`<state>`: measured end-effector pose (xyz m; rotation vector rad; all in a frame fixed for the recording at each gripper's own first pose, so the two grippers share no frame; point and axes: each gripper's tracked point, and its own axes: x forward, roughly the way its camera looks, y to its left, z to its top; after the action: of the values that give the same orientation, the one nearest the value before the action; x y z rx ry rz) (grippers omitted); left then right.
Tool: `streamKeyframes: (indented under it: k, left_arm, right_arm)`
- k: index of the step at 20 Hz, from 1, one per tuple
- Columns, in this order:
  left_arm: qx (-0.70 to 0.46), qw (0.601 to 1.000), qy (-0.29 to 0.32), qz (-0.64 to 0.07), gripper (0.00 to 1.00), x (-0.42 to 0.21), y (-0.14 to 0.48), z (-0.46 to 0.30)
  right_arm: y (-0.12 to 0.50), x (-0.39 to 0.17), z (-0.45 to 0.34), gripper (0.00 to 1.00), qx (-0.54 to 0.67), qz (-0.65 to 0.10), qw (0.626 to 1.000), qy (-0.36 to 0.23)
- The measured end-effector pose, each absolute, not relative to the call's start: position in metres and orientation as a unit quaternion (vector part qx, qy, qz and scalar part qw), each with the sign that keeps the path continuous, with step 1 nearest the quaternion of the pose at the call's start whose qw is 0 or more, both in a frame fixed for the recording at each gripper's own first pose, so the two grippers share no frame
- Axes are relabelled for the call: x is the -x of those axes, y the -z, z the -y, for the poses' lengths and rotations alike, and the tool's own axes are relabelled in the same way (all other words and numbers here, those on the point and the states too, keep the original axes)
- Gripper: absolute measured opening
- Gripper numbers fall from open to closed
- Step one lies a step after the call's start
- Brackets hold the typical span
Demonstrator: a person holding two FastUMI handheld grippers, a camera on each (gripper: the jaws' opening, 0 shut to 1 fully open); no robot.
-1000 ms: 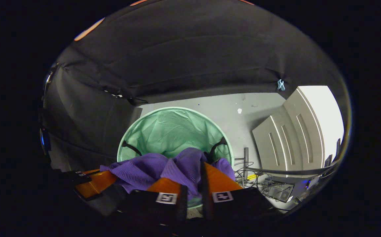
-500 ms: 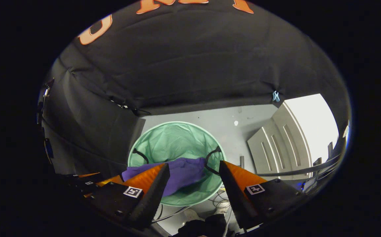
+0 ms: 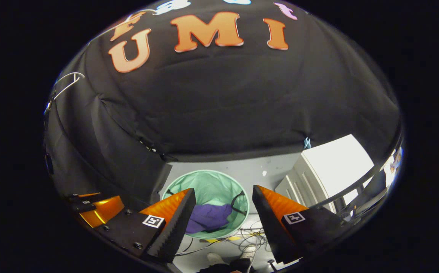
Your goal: Grasp the clothes on the hanger with both hands and then place them into the laundry hamper below.
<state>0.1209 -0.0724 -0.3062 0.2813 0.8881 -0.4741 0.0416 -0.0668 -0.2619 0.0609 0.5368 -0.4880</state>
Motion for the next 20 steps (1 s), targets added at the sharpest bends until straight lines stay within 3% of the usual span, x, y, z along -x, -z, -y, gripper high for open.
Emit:
streamKeyframes:
  k: [15, 16, 20]
  left_arm:
    - [-0.052, 0.945, 0.237, -0.220, 0.96, -0.086, 0.077, 0.013]
    - [-0.049, 0.948, 0.237, -0.205, 0.97, -0.087, 0.065, 0.011]
    - [-0.035, 0.954, 0.245, -0.168, 0.96, -0.080, 0.032, 0.010]
  right_arm:
    - [0.051, 0.057, 0.011, 0.99, 0.042, -0.084, 0.969, 0.227]
    - [0.039, 0.061, 0.007, 0.90, 0.044, -0.072, 0.970, 0.227]
    - [0.003, 0.074, -0.010, 0.90, 0.059, -0.033, 0.973, 0.222]
